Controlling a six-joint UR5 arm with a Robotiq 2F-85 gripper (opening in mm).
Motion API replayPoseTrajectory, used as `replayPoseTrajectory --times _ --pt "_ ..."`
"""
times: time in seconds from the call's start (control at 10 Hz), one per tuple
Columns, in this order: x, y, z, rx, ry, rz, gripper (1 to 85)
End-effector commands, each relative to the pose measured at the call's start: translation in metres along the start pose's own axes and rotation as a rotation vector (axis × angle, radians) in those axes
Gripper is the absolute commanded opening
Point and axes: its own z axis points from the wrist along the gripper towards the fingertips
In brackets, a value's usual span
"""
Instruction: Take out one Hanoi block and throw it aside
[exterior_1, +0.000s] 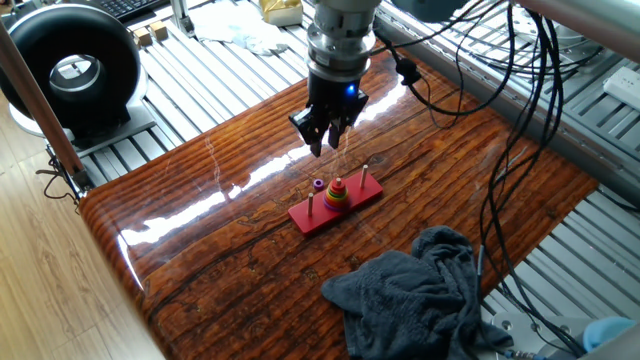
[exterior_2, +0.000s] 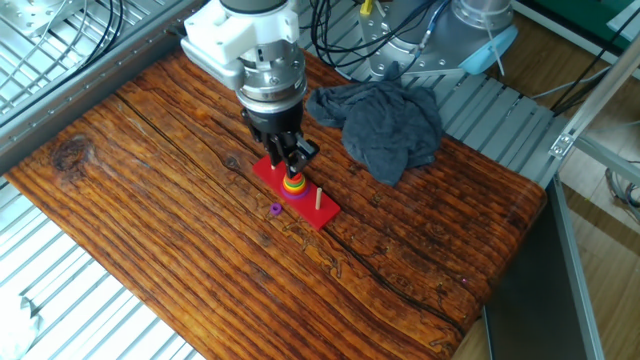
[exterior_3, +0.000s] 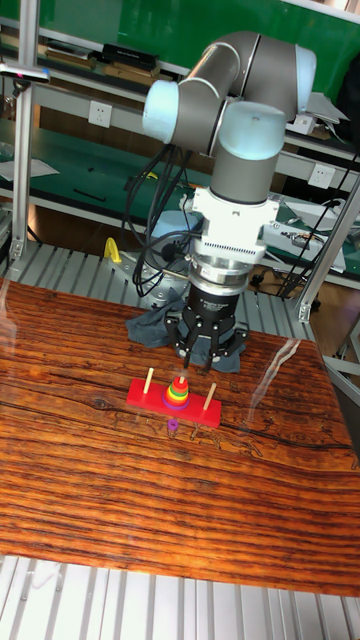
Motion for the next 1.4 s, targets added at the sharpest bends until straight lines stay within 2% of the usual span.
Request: replayPoseTrajectory --times 0.0,0.4,0.5,0.6,1.3 --pt "-0.0014 0.0 -0.0074 0.002 0.012 0.004 36.3" --pt "0.0017 0.0047 -0.0053 -0.01 0.03 -0.002 36.3" --pt "-0.0003 -0.0004 -0.0053 0.01 0.021 -0.016 36.3" --pt "-0.0011 -0.0009 -0.0044 0.011 0.019 -0.018 36.3" --pt "-0.0049 0.0026 -0.0063 -0.003 0.01 0.007 36.3"
